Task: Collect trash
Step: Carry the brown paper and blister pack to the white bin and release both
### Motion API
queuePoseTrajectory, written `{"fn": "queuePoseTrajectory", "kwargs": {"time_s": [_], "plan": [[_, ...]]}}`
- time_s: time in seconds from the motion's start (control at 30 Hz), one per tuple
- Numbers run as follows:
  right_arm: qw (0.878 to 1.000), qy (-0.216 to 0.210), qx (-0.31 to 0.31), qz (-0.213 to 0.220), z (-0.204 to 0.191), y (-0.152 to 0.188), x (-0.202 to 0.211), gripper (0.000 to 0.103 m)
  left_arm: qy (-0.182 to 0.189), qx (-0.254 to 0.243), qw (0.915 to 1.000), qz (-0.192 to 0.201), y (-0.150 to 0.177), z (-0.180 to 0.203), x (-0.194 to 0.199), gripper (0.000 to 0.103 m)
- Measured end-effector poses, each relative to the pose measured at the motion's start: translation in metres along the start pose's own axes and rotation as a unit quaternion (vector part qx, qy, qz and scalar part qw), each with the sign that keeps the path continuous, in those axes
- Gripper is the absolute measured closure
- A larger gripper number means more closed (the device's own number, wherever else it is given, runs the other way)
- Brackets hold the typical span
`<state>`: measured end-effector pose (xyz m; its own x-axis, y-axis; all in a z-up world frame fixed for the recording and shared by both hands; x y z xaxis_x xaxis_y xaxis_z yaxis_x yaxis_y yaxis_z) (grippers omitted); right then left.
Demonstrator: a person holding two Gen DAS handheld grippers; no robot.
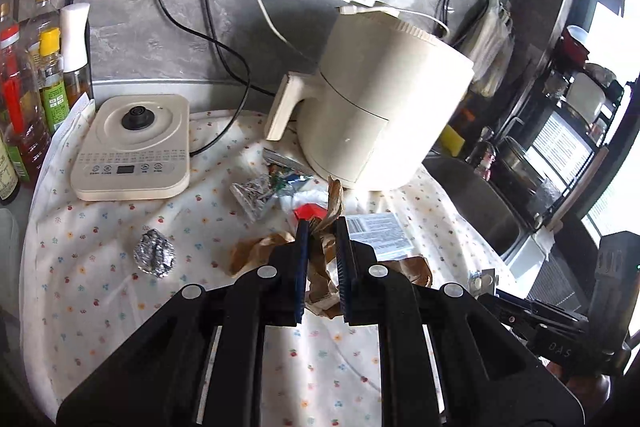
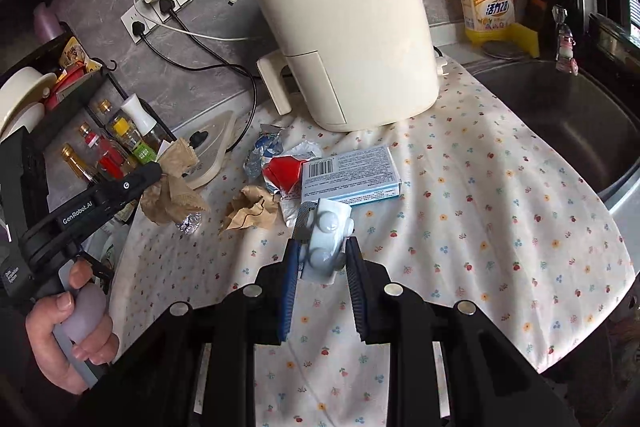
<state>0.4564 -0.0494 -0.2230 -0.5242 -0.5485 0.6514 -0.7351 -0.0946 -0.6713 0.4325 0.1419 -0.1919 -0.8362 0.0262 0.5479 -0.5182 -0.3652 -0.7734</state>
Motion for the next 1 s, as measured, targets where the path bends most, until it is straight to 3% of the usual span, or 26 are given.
{"fn": "queuePoseTrajectory", "kwargs": {"time_s": [0.27,0.47,0.73,1.0], "plan": [[0.996,0.061,-0.042,0.04,0.081,0.019,0.089,0.079,0.059,-0.048,0.9969,-0.021,0.03,0.105,0.002,0.09],[0.987,0.124,-0.081,0.063,0.154,0.049,0.16,0.079,0.109,-0.088,0.9891,-0.047,0.066,0.186,0.003,0.09],[0.971,0.184,-0.137,0.071,0.227,0.108,0.234,0.079,0.176,-0.135,0.9715,-0.083,0.127,0.286,0.007,0.09],[0.955,0.225,-0.186,0.059,0.271,0.179,0.281,0.079,0.226,-0.164,0.952,-0.125,0.188,0.36,0.01,0.09]]}}
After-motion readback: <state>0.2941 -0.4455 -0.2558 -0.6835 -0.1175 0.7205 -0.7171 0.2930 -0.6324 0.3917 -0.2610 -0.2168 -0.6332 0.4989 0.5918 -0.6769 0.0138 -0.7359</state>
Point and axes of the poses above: each gripper's, at about its wrist camera, not at the fingertips, and x roughly against the way its jaws point, z to its right, y to its underside, the point moved 10 cm from there along -x, roughly the way its jaws point, and after that the axes turned 3 degrees about z, right-handed, at the moved point
